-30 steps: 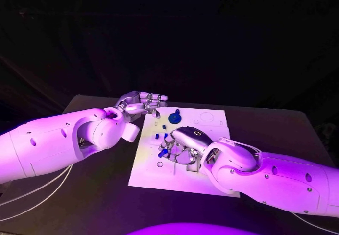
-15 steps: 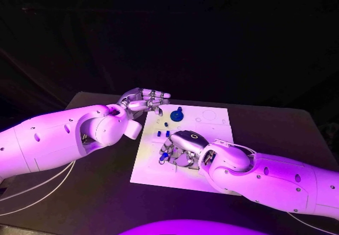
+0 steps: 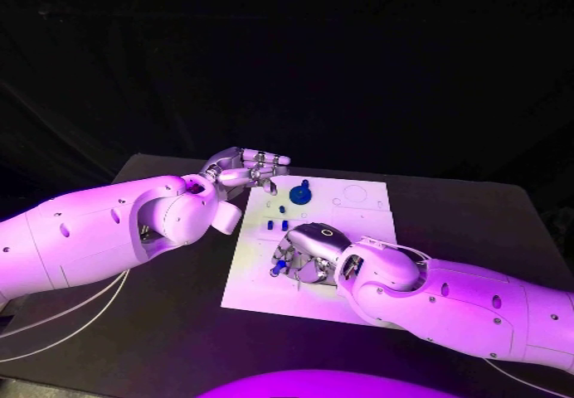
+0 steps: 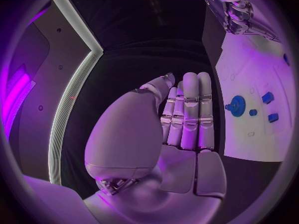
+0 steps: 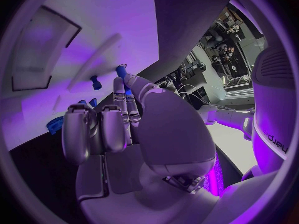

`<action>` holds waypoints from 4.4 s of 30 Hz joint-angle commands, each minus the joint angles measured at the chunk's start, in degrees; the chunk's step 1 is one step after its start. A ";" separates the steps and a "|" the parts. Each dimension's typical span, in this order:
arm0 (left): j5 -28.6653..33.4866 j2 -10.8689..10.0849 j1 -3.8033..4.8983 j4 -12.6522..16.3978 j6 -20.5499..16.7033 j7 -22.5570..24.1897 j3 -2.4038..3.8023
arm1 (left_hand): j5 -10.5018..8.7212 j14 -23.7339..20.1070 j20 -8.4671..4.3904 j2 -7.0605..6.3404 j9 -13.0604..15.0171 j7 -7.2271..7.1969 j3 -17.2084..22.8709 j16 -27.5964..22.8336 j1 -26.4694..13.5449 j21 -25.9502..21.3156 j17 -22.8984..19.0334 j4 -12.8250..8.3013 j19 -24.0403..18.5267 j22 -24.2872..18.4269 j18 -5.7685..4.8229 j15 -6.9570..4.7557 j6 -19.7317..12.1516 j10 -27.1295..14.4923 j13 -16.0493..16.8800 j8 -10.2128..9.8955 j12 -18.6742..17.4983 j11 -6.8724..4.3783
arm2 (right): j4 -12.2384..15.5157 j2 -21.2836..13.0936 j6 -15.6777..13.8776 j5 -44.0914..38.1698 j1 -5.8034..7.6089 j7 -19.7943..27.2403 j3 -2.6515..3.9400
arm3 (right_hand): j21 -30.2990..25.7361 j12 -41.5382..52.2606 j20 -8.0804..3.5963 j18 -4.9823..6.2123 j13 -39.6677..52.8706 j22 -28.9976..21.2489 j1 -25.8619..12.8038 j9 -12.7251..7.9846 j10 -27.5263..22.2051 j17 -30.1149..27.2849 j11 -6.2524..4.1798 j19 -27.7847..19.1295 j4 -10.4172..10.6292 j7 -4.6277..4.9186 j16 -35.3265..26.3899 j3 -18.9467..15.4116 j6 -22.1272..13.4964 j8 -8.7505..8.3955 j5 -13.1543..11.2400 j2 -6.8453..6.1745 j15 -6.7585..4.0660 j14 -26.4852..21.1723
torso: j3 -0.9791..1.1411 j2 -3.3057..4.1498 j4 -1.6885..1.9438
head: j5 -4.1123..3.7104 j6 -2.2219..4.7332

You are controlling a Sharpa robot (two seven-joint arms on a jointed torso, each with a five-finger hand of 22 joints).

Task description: Assemble the parts on the task board

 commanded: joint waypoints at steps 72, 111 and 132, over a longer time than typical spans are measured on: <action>0.31 -0.93 0.03 0.37 1.72 -0.18 -0.41 | -0.07 -0.34 0.33 0.40 -0.07 -0.06 -0.66 -0.33 -0.25 -0.39 -0.12 0.12 -0.04 -0.18 0.78 0.01 -0.24 -0.59 0.07 0.28 0.27 0.10 | 18.65 -32.47 -2.60 11.18 3.72 -14.87 0.06 | 5.04 51.93 -1.61 -2.03 55.21 13.12 -12.25 5.84 6.77 6.50 -2.49 3.34 13.96 -1.44 5.49 -25.01 -5.48 6.07 10.33 -1.30 -1.99 3.41 | -0.18 -0.43 -1.22 | -7.74 1.88; 0.40 -0.76 0.02 0.30 2.55 -0.52 -0.50 | -0.08 -0.43 0.40 0.45 -0.10 -0.11 -0.99 -0.40 -0.58 -0.60 -0.18 0.43 -0.09 -0.31 0.76 0.07 -0.36 -0.74 0.08 0.28 0.34 0.12 | 11.08 -20.67 -4.75 12.93 -2.47 -22.48 -0.10 | 6.42 57.57 -1.62 -2.33 62.44 13.55 -14.93 9.35 7.64 9.35 -2.56 3.94 14.51 -1.59 7.12 -30.63 -6.83 8.42 9.62 0.70 -2.01 3.77 | -0.35 -0.52 -1.47 | -7.23 1.43; 0.41 -0.90 0.02 0.39 3.00 -1.12 -0.50 | -0.07 -0.47 0.41 0.43 -0.12 -0.11 -1.08 -0.43 -0.64 -0.67 -0.19 0.50 -0.11 -0.35 0.76 0.08 -0.44 -0.85 0.07 0.26 0.33 0.12 | 10.42 -20.35 -5.10 9.60 -2.59 -25.31 -0.09 | 7.75 58.55 -1.96 -2.62 64.55 13.94 -6.03 11.71 8.15 10.65 -3.14 4.47 11.69 -2.16 7.82 -29.56 -6.66 10.32 14.21 3.01 -2.46 3.96 | -0.36 -0.61 -1.48 | -7.22 1.33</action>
